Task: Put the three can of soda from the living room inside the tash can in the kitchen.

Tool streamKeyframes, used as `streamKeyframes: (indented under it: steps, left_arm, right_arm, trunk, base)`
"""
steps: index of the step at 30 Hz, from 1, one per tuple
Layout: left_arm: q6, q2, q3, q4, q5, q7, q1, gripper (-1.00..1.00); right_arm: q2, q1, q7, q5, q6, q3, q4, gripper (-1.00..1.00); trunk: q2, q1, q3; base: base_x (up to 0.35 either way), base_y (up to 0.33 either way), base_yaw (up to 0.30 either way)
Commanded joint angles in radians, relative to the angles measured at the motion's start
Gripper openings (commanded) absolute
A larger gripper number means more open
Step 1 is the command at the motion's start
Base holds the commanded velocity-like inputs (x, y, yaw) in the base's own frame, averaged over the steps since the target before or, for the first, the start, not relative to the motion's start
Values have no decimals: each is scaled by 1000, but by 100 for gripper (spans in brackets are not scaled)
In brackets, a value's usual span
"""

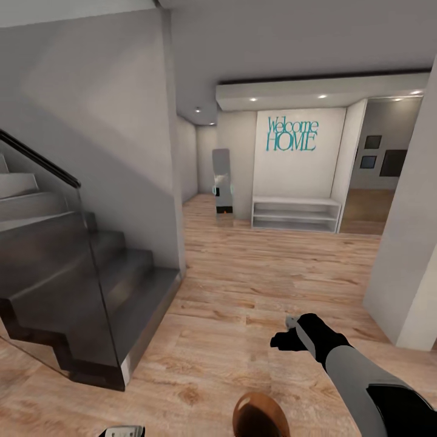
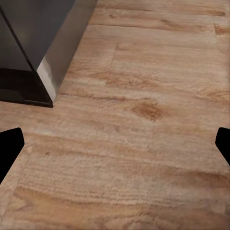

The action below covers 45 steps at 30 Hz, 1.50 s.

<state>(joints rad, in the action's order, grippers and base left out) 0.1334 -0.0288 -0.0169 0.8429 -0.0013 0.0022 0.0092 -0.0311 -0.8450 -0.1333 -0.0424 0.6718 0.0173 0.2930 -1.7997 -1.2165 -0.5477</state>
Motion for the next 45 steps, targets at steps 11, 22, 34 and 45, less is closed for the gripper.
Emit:
streamKeyframes:
  steps: [11, 22, 34, 45]
  left_arm:
    - [0, 1, 0, 0, 0, -1, 0, 100]
    - [-1, 0, 0, 1, 0, -3, 0, 100]
    - [-1, 1, 0, 0, 0, -4, 0, 100]
    - [-1, 1, 0, -1, 0, -3, 0, 100]
  right_arm:
    - [0, 0, 0, 0, 0, 0, 0, 100]
    - [0, 1, 1, 0, -1, -23, 0, 100]
    - [3, 1, 3, 1, -1, -44, 0, 100]
    - [12, 1, 3, 0, -1, -56, 0, 100]
  trunk:
    - [-77, -42, -35]
    - [-154, -84, -69]
    - [-238, -130, -107]
    - [-315, -173, -141]
  base:
    - [0, 0, 0]
    - [0, 0, 0]
    - [0, 0, 0]
    - [0, 0, 0]
